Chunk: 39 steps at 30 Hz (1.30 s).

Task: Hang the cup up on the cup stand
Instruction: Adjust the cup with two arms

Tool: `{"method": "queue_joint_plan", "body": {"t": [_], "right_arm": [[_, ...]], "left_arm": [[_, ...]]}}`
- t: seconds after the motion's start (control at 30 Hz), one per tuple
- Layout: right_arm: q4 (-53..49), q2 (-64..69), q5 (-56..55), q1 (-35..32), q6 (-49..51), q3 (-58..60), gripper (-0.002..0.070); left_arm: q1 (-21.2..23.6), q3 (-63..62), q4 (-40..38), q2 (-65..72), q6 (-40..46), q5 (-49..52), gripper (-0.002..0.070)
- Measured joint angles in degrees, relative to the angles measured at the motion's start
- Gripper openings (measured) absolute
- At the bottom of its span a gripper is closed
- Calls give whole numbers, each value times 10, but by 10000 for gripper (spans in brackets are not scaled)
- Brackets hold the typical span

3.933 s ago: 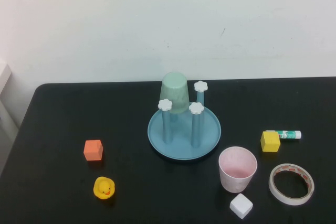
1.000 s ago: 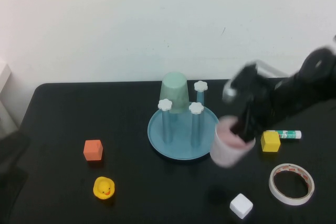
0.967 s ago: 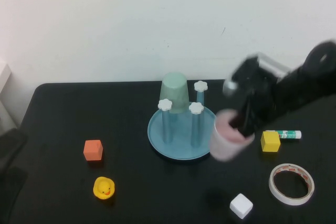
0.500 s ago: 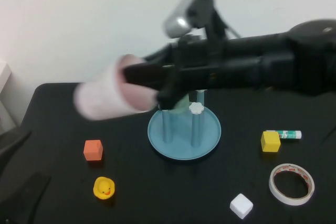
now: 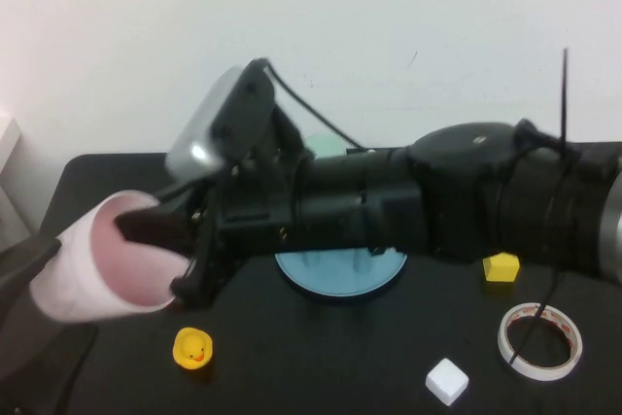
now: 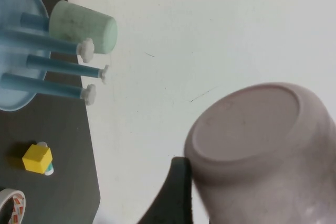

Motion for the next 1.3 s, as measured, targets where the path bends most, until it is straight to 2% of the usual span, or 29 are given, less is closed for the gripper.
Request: {"method": "queue_joint_plan", "body": {"t": [0.2, 0.5, 0.63, 0.93, 1.2, 1.3], "right_arm": [[8, 0, -38, 26, 1, 0, 31], [12, 0, -64, 39, 1, 0, 22], [12, 1, -72, 39, 2, 1, 20], [12, 1, -73, 39, 3, 1, 20], [12, 1, -73, 39, 3, 1, 20], [12, 2, -73, 39, 3, 1, 19]], "left_arm": [[1, 0, 0, 0, -19, -16, 651], [6, 0, -5, 0, -30, -58, 484], [6, 0, -8, 0, -30, -58, 430], [6, 0, -8, 0, -23, -58, 414], [6, 0, -10, 0, 47, -67, 411], [6, 0, -10, 0, 63, -66, 440]]}}
